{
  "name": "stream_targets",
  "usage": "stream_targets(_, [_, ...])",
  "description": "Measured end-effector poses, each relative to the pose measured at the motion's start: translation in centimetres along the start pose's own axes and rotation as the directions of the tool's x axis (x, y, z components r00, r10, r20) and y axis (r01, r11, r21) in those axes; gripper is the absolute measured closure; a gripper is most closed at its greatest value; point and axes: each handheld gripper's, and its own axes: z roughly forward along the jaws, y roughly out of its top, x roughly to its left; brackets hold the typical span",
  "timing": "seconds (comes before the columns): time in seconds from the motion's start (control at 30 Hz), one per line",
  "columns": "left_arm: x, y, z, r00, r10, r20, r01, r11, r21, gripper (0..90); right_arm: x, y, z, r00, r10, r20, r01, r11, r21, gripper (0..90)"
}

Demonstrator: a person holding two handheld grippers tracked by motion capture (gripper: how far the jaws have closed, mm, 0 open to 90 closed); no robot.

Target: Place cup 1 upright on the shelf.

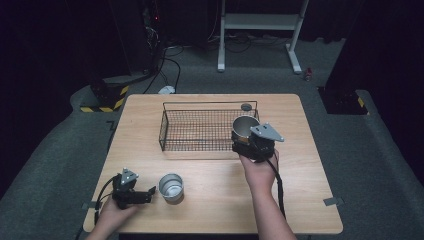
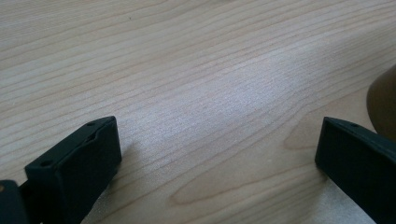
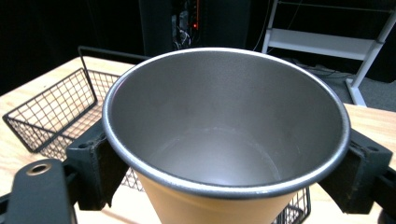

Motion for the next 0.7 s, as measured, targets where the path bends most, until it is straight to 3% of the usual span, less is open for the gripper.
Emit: stream_targets(0.7, [0.0, 0.0, 0.0, 1.0, 0.004, -0.002, -0.004, 1.0, 0.0, 0.7, -0.5, 2.5, 3.4, 0.9997, 0.01, 0.021, -0.01, 1.0, 0.006, 13.6])
